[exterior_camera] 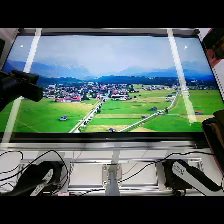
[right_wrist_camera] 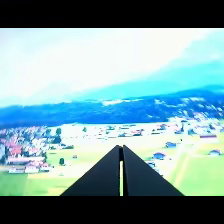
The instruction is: Fold the clothes and pants, and hang the long-sleeved shirts on hangers.
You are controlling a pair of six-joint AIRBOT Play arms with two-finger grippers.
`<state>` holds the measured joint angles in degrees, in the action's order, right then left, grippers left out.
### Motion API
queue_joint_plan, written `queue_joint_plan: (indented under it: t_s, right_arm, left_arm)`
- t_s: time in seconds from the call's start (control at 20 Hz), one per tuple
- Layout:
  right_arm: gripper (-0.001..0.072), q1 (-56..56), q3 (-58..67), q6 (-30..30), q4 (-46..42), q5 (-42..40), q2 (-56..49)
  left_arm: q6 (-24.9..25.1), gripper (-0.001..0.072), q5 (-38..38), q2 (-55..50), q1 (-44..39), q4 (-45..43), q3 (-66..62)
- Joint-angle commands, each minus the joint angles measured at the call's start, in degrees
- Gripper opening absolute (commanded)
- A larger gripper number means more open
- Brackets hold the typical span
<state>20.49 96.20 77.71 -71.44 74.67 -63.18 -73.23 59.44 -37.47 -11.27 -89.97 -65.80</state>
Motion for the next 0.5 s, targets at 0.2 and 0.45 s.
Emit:
queue_joint_plan:
  t_s: [0.2,0.45]
  right_arm:
    - [0.0050,-7.0,1.5,-0.9,-14.7,0.9,3.1]
    - [0.0050,-6.9,1.5,-0.9,-14.1,0.9,3.1]
  left_arm:
    - [0.0,0.0017,0.0,0.0,0.0,0.0,0.0]
    - [0.0,0.0016,0.0,0.0,0.0,0.0,0.0]
